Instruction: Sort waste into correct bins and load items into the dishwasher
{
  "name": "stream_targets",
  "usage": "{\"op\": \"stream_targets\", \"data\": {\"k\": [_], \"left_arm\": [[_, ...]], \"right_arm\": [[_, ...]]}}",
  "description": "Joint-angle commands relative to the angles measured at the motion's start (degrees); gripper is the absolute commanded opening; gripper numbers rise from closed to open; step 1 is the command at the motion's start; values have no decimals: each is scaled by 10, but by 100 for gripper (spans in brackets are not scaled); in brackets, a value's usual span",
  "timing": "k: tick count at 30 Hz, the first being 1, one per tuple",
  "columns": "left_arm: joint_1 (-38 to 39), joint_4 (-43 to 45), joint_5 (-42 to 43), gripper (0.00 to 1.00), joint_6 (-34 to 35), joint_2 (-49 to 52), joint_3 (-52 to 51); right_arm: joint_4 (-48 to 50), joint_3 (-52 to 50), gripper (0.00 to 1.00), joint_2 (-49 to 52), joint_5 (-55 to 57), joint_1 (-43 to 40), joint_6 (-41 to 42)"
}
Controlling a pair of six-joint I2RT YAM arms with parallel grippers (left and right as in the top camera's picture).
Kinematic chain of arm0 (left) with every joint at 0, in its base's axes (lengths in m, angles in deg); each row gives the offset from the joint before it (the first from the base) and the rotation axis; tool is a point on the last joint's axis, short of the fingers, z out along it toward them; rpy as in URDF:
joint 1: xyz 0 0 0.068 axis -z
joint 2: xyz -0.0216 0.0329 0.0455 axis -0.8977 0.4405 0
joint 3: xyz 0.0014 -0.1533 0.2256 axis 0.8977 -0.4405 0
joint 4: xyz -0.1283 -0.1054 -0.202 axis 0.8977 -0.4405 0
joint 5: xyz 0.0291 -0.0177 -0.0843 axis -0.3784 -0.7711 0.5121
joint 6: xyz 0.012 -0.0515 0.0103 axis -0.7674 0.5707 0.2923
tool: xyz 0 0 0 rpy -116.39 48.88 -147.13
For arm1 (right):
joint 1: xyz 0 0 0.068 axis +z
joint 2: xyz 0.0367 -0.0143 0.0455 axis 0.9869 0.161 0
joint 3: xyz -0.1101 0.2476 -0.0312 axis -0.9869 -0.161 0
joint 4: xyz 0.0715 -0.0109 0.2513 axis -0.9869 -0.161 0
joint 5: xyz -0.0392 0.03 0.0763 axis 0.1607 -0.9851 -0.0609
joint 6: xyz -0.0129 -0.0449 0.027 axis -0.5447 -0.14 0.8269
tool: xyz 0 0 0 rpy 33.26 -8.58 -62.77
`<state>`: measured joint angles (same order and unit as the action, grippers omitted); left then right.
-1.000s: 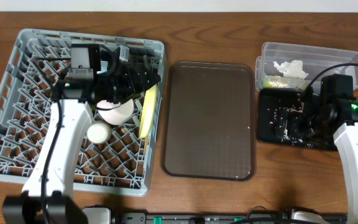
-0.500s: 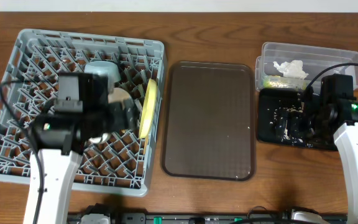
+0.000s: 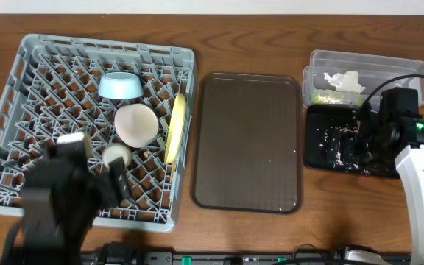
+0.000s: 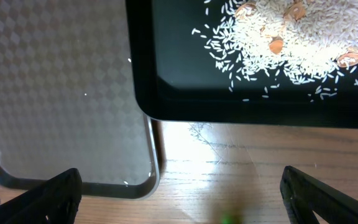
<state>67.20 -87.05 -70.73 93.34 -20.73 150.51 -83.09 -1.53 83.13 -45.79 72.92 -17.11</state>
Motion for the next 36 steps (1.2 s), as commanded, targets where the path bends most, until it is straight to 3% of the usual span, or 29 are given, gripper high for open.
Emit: {"op": "stream_targets", "data": {"k": [1, 7, 10, 11, 15, 36], "left_arm": [[0, 0, -16, 88, -19, -50, -12], [0, 34, -16, 89, 10, -115, -105], [0, 78, -21, 92, 43, -115, -144], [0, 97, -20, 100, 50, -113, -155], [0, 156, -25, 100, 50, -94, -203], [0, 142, -24, 100, 50, -17, -217]], "right_arm": [[0, 7, 99, -6, 3, -5, -3], [0, 7, 99, -6, 3, -5, -3], [0, 7, 99, -6, 3, -5, -3], [0, 7, 99, -6, 3, -5, -3], [0, 7, 99, -6, 3, -5, -3], [0, 7, 99, -6, 3, -5, -3]]}}
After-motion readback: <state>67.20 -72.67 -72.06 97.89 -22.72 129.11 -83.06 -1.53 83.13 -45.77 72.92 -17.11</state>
